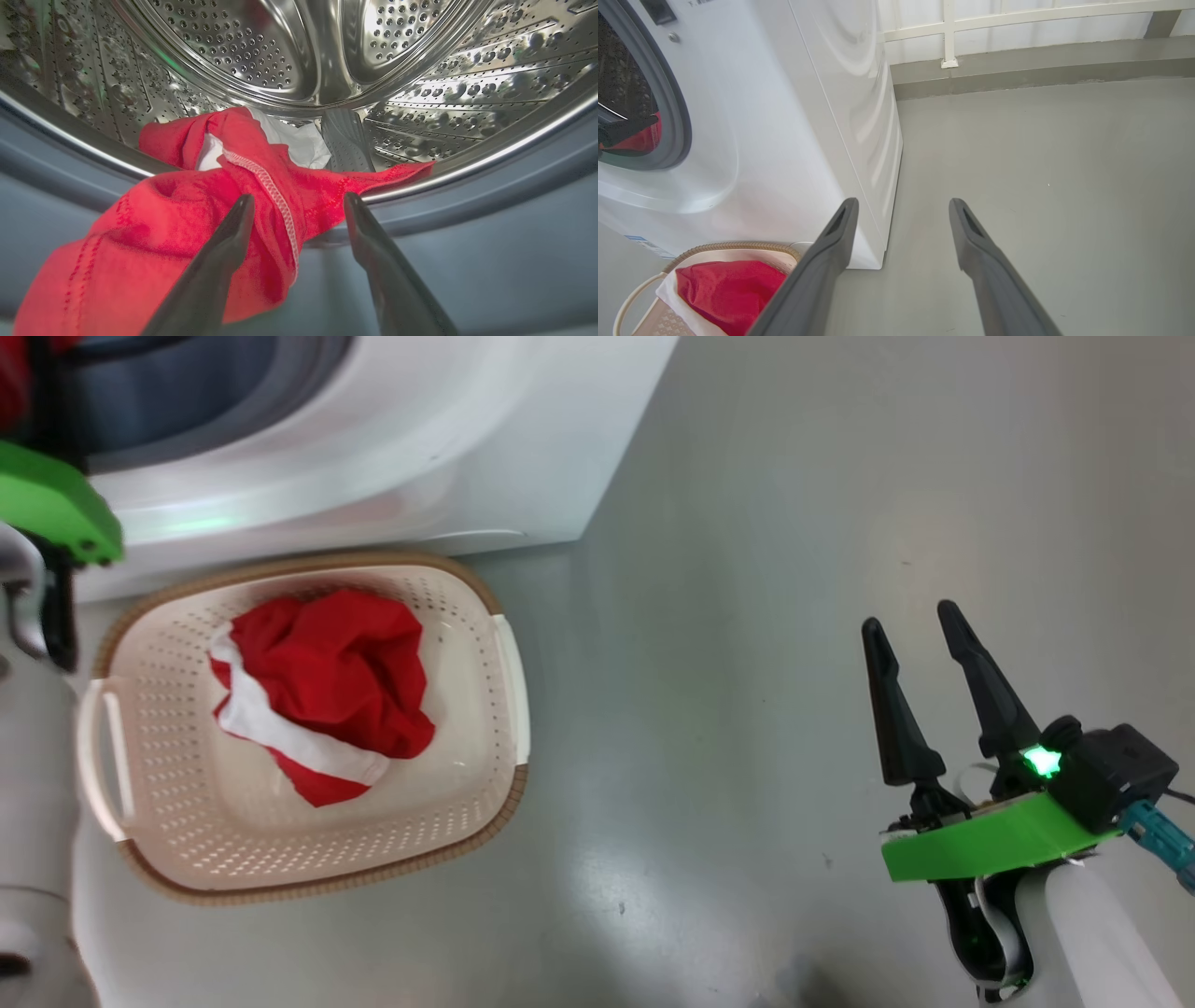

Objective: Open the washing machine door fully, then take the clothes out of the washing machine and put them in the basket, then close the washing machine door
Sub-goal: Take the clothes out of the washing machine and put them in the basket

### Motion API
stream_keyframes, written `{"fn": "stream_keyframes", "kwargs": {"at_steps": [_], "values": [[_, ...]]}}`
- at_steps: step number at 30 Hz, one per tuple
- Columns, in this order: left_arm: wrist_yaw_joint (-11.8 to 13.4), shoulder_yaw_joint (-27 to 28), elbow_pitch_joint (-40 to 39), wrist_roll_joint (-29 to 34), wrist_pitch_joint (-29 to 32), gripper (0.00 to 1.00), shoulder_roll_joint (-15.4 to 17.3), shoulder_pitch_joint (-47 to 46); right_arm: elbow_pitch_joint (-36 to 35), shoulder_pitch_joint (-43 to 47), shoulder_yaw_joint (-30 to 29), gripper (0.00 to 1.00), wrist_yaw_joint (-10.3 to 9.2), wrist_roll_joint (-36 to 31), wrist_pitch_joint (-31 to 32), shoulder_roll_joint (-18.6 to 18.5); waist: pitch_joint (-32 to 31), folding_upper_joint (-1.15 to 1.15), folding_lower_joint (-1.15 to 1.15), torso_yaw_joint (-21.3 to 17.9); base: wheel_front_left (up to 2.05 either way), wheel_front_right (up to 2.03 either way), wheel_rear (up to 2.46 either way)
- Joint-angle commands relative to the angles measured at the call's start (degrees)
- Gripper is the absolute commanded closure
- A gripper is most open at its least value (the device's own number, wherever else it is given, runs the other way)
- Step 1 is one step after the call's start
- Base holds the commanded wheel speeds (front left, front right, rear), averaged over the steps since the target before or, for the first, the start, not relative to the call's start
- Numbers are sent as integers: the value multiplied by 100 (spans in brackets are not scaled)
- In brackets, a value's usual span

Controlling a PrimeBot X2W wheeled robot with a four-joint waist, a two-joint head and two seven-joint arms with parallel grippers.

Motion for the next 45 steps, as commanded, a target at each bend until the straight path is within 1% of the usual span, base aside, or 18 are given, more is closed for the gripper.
{"fn": "stream_keyframes", "kwargs": {"at_steps": [1, 4, 6, 10, 11, 12, 13, 19, 25, 29, 32, 37, 45], "values": [[121, 60, 128, 54, -30, 0, 384, -244, -142, -99, 184, 0, 42, 135, -37, -39, 188, 0, 0, -197, 0, 0, 0], [186, 32, 356, 84, -30, 0, 459, -413, -139, -125, 215, 0, 42, 141, -37, -39, 212, 0, 0, -228, 0, 0, 0], [262, -20, 672, 125, -30, 0, 556, -622, -142, -157, 254, 0, 42, 144, -37, -39, 242, 0, 0, -273, 0, 0, 0], [271, -75, 940, 130, -30, 0, 620, -792, -143, -168, 285, 0, 42, 142, -37, -39, 248, 0, 0, -315, 0, 0, 0], [270, -93, 968, 135, -30, 51, 627, -811, -141, -165, 283, 0, 42, 140, -37, -39, 244, 0, 0, -316, 0, 0, 0], [265, -116, 982, 143, -30, 91, 633, -826, -140, -161, 278, 0, 42, 140, -37, -39, 241, 0, 0, -316, 0, 0, 0], [265, -133, 987, 147, -30, 100, 637, -835, -139, -158, 274, 0, 42, 140, -37, -39, 236, 0, 0, -314, 0, 0, 0], [246, -155, 707, 88, -30, 100, 584, -706, -118, -141, 238, 0, 42, 119, -37, -39, 151, 0, 0, -242, 0, 0, 0], [206, -82, -98, -20, -30, 100, 471, -212, -82, -112, 212, 0, 42, 85, -37, -39, -42, 0, 0, -140, 0, 0, 0], [172, 49, -947, -103, -30, 100, 377, 285, -85, -76, 162, 0, 42, 59, -37, -39, -186, 0, 0, -65, 0, 0, 0], [49, 151, -1718, -159, -30, 100, 255, 711, -79, -44, 109, 0, 42, 37, -37, -39, -278, 0, 0, 3, 0, 0, 0], [-87, 463, -2913, -244, -30, 100, -41, 1483, -46, 50, 29, 0, 42, -4, -37, -39, -476, 0, 0, 119, 0, 0, 0], [-232, 950, -4757, -149, -30, 100, -530, 2557, -19, 205, -23, 0, 42, -49, -37, -39, -744, 0, 0, 248, 0, 0, 0]]}}
